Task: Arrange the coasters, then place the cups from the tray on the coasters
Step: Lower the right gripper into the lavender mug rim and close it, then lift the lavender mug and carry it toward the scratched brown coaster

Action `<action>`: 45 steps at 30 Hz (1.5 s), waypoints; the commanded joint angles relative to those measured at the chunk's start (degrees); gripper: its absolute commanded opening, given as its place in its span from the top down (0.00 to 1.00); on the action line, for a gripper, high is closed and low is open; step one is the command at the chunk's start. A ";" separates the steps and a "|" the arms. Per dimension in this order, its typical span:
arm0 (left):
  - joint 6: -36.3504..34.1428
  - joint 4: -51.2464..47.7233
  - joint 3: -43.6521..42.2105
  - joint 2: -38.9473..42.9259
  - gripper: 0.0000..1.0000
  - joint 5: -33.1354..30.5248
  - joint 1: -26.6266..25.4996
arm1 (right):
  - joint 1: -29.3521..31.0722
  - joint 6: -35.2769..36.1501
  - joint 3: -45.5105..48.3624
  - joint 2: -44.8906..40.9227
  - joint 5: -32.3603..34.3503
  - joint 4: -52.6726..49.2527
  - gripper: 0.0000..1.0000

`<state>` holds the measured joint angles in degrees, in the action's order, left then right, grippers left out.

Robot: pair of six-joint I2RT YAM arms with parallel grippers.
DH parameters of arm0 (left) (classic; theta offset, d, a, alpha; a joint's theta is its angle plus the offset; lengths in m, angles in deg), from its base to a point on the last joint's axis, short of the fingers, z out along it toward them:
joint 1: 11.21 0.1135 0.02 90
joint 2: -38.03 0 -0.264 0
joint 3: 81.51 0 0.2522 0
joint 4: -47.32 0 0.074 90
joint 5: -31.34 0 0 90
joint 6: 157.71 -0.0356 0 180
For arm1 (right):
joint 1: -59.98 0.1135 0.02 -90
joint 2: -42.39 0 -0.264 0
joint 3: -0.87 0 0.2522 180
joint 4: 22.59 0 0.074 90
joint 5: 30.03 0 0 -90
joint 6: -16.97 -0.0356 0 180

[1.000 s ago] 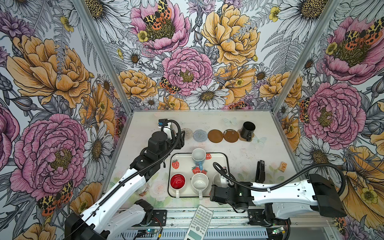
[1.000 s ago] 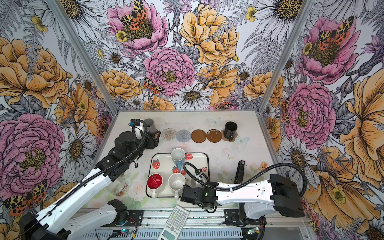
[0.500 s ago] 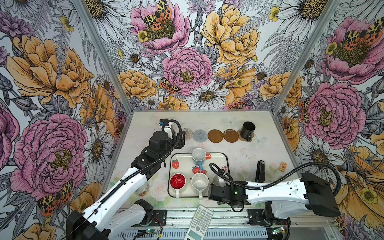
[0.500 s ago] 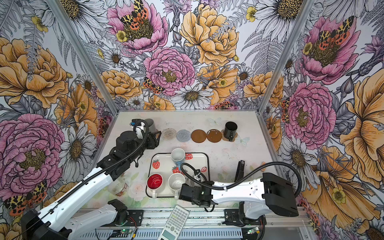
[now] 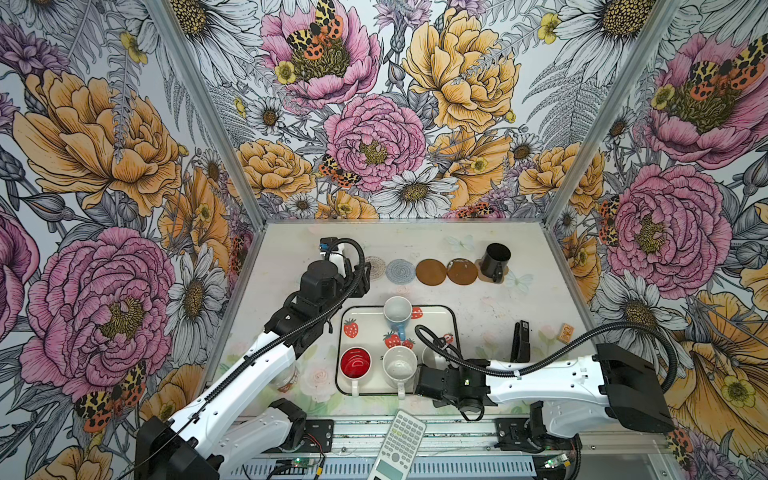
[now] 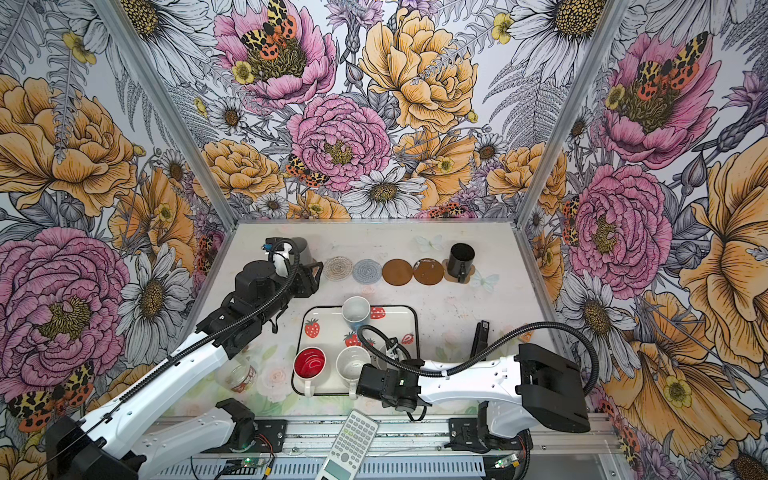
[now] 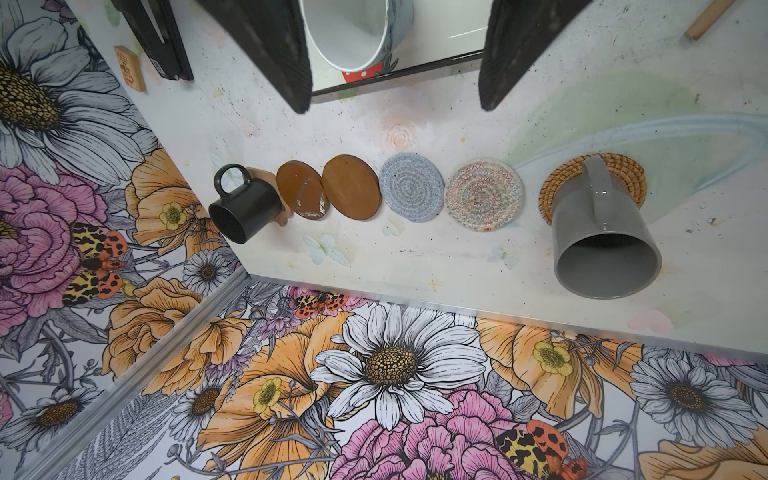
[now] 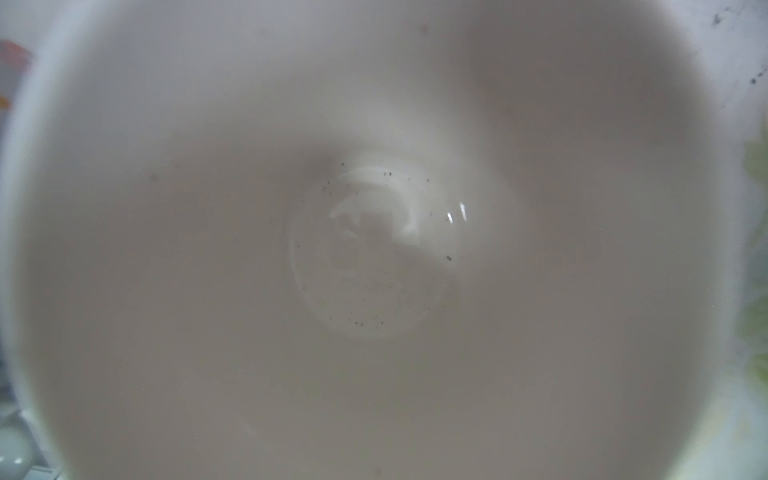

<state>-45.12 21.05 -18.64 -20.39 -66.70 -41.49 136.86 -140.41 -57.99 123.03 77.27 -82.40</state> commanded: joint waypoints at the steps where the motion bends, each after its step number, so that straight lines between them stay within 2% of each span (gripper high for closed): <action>1: 0.61 1.70 -0.30 -0.04 0.35 0.84 0.54 | -0.37 2.19 -1.98 0.41 -0.60 0.25 1.00; 13: 0.88 2.14 -0.81 -0.20 0.35 0.64 1.23 | -2.04 4.23 -2.27 -5.28 1.21 -2.89 1.00; 21: 0.97 2.84 -1.16 -1.42 0.35 1.47 2.83 | -6.43 8.10 -2.96 -9.54 2.63 -5.28 1.00; 34: 1.32 4.91 -1.44 -3.94 0.35 4.47 5.53 | -20.37 20.39 -6.55 -14.25 4.10 -5.59 1.00; 41: 2.04 6.13 -1.45 -6.58 0.35 6.80 7.63 | -27.98 28.96 -12.57 -10.37 7.37 -5.22 1.00; 45: 2.10 6.95 -1.27 -7.83 0.35 7.56 8.42 | -31.18 33.71 -16.26 -6.85 6.94 -4.24 1.00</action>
<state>-43.66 25.81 -19.43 -27.73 -61.32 -33.80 106.81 -112.17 -70.56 114.73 81.03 -89.72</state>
